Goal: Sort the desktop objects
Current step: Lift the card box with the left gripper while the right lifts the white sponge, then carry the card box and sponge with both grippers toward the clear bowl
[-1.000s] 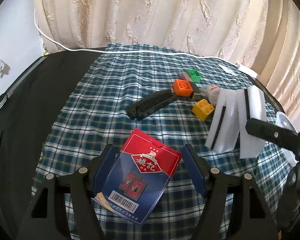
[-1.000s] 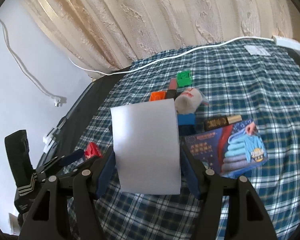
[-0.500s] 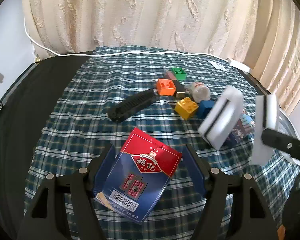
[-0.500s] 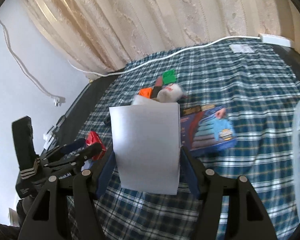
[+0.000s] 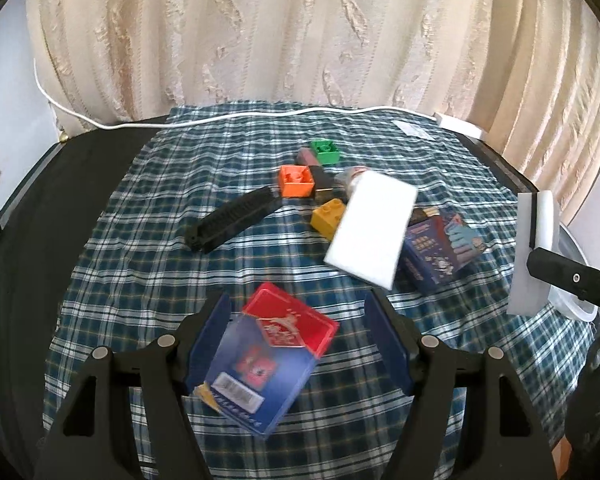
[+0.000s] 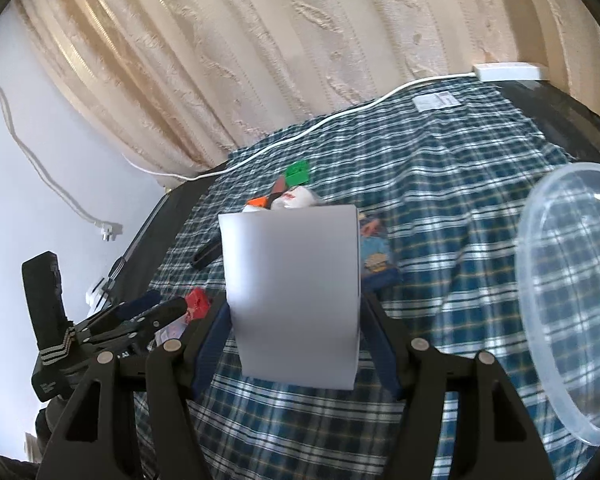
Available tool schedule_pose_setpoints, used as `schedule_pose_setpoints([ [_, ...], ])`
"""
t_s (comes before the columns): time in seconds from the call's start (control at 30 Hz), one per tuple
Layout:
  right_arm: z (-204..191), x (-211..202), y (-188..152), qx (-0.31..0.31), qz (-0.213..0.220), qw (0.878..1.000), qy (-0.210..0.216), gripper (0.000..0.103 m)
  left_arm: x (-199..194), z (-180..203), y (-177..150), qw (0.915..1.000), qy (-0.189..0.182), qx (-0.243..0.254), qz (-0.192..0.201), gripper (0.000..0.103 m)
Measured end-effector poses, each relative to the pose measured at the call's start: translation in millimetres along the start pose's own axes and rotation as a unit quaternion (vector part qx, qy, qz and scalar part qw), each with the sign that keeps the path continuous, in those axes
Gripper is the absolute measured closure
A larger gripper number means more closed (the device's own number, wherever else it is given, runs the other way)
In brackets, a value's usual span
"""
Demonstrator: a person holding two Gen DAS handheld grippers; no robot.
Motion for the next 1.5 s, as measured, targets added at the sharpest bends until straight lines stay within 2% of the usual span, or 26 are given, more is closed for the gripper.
schedule_pose_setpoints([
  [0.2, 23.1, -21.2, 5.2, 0.014, 0.026, 0.999, -0.016, 0.035, 0.6, 15.8, 0.8, 0.9998, 0.001, 0.02, 0.003, 0.03],
  [0.33, 31.6, -33.3, 7.7, 0.016, 0.036, 0.999, -0.024, 0.035, 3.2, 1.9, -1.5, 0.9982, 0.05, 0.03, 0.012, 0.03],
  [0.4, 34.5, -38.5, 9.2, 0.016, 0.04, 0.999, -0.028, 0.035, 5.4, -15.6, -4.9, 0.9977, 0.066, 0.011, 0.005, 0.03],
  [0.5, 41.5, -45.7, 9.0, 0.02, 0.045, 0.998, -0.032, 0.035, 7.9, -39.5, -11.5, 0.998, 0.052, -0.035, -0.011, 0.03],
  [0.6, 47.7, -47.2, 8.5, 0.026, 0.046, 0.998, -0.035, 0.035, 11.5, -51.8, -18.1, 0.9974, 0.018, -0.064, -0.026, 0.03],
  [0.87, 49.1, -45.1, 1.9, 0.029, 0.038, 0.998, -0.038, 0.035, 24.3, -38.0, -33.1, 0.9955, -0.051, -0.056, -0.056, 0.03],
  [0.93, 49.6, -45.1, 1.9, 0.032, 0.037, 0.998, -0.04, 0.035, 27.1, -33.4, -35.4, 0.9965, -0.049, -0.037, -0.057, 0.026],
  [1.17, 49.0, -47.4, 3.0, 0.029, 0.039, 0.998, -0.043, 0.035, 27.1, -33.5, -36.2, 0.9961, -0.054, -0.033, -0.061, 0.025],
  [1.33, 50.8, -45.8, 1.8, 0.032, 0.035, 0.998, -0.043, 0.035, 28.5, -21.3, -40.5, 0.9957, -0.064, 0.01, -0.067, 0.025],
  [1.5, 53.6, -47.7, 0.9, 0.034, 0.037, 0.998, -0.045, 0.035, 31.4, -12.5, -44.0, 0.9958, -0.033, 0.055, -0.066, 0.025],
])
Point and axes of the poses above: each gripper's, at about its wrist camera, not at the fingertips, and x roughly the way its jaws point, z to its right, y to its top, the point moved 5 cm from there along x, roughly the way its jaws point, and after that the axes turned 9 degrees about z, right-handed, at the moved point
